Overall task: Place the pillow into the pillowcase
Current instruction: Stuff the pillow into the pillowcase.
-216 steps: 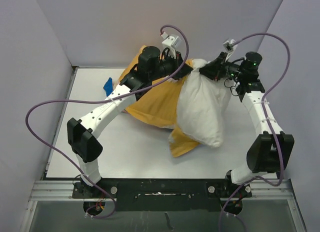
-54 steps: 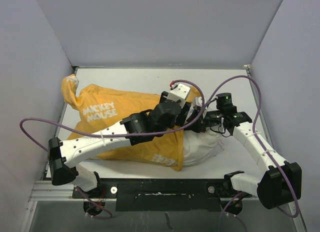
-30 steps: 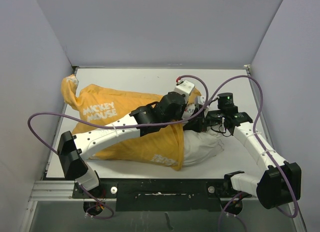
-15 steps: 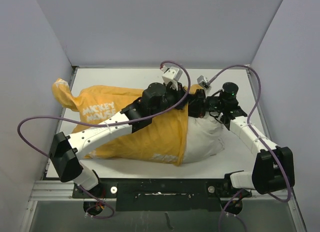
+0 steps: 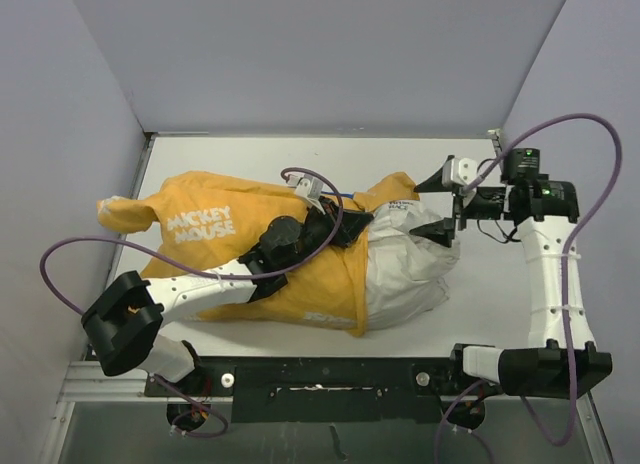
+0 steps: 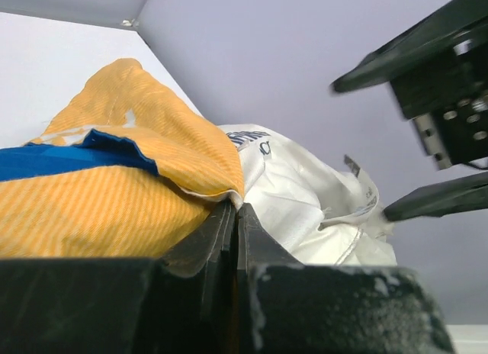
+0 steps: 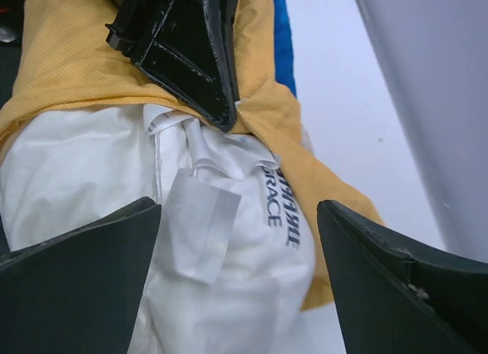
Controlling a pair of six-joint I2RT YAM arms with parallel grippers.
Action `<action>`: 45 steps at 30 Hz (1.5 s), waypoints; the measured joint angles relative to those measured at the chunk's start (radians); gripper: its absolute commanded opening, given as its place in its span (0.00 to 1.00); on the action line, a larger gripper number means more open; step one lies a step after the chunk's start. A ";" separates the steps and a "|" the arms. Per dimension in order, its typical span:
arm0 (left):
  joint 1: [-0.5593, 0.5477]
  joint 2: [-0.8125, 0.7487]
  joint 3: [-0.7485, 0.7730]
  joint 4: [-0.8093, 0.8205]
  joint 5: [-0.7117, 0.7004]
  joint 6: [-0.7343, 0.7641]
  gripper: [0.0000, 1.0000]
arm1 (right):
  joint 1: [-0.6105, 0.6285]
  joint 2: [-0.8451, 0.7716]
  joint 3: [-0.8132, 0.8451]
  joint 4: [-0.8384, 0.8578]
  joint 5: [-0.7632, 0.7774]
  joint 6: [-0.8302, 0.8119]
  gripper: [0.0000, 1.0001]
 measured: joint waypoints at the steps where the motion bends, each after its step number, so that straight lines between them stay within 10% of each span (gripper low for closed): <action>1: 0.000 -0.004 -0.002 0.003 0.000 -0.002 0.00 | -0.026 0.002 0.059 -0.068 0.006 -0.051 0.95; 9: -0.002 -0.028 0.001 -0.029 0.006 0.018 0.00 | -0.062 -0.058 0.140 -0.357 0.203 -0.209 0.96; 16: -0.001 -0.030 0.177 -0.217 0.091 0.080 0.00 | 0.006 -0.089 -0.283 -0.079 0.308 -0.007 0.12; 18: -0.002 -0.010 0.280 -0.300 0.130 0.097 0.00 | 0.067 -0.072 -0.291 0.029 0.286 0.130 0.04; 22: -0.003 0.083 0.492 -0.468 0.184 0.128 0.00 | 0.127 -0.058 -0.255 0.360 0.171 0.569 0.00; 30: 0.032 0.246 0.831 -0.543 0.169 0.141 0.00 | 0.085 -0.003 -0.421 1.654 0.154 1.783 0.00; 34: 0.029 0.315 0.918 -0.585 0.244 0.118 0.00 | 0.080 -0.046 -0.601 1.847 0.252 1.850 0.00; 45: 0.084 0.618 1.072 -0.555 0.376 -0.104 0.00 | 0.169 -0.004 -0.766 1.722 0.516 1.710 0.00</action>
